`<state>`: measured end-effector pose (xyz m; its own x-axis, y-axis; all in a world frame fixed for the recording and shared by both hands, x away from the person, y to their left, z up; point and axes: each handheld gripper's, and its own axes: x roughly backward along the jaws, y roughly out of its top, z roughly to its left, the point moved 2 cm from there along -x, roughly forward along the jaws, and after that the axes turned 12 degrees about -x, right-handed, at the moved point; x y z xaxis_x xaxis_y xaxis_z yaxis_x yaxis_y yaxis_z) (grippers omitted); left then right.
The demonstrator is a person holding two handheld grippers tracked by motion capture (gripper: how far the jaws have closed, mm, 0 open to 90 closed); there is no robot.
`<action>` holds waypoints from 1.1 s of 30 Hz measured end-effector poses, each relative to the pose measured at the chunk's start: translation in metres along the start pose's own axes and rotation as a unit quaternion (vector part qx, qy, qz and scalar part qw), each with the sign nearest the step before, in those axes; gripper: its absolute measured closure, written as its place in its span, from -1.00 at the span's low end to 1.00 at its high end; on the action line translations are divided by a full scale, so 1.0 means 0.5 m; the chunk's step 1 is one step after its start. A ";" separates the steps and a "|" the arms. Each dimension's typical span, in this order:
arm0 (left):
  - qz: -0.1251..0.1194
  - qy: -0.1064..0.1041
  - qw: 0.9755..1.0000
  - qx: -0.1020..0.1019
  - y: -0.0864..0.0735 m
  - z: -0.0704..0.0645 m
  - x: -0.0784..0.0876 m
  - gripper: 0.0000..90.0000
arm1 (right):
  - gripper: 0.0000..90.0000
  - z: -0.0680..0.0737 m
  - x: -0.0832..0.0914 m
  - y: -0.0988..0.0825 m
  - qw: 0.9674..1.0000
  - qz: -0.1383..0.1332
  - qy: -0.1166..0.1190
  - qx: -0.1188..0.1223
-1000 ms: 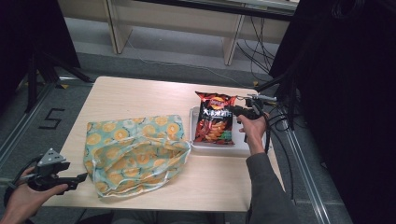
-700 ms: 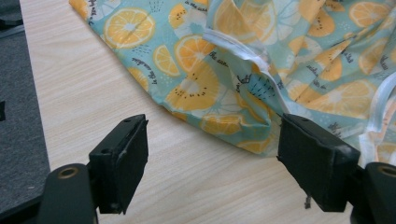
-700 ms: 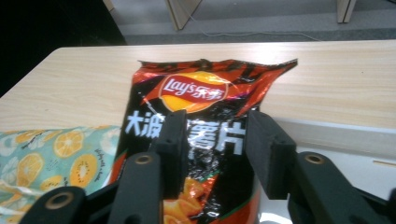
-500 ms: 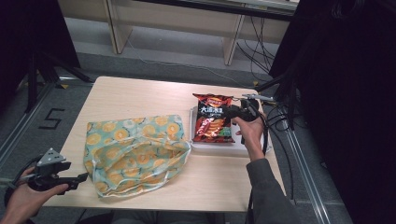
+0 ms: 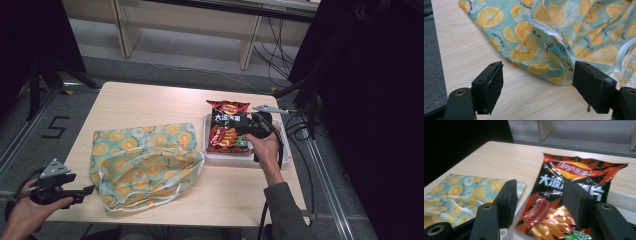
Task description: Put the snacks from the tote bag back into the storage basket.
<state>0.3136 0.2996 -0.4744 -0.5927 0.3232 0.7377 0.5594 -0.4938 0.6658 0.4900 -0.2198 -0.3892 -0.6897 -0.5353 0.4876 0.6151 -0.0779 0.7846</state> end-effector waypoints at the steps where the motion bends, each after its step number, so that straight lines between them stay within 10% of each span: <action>1: 0.001 0.000 1.000 -0.001 0.000 0.000 0.000 -0.46 | 0.02 0.005 0.000 -0.004 1.000 0.002 0.002 -0.004; 33: 0.000 -0.002 1.000 -0.002 0.001 -0.004 -0.001 -0.47 | -0.09 0.078 -0.004 -0.122 0.997 0.038 0.033 0.053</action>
<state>0.3131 0.2977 -0.4745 -0.5901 0.3271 0.7381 0.5570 -0.4969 0.6655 0.4392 -0.1813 -0.4232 -0.6143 -0.5903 0.5236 0.6186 0.0517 0.7840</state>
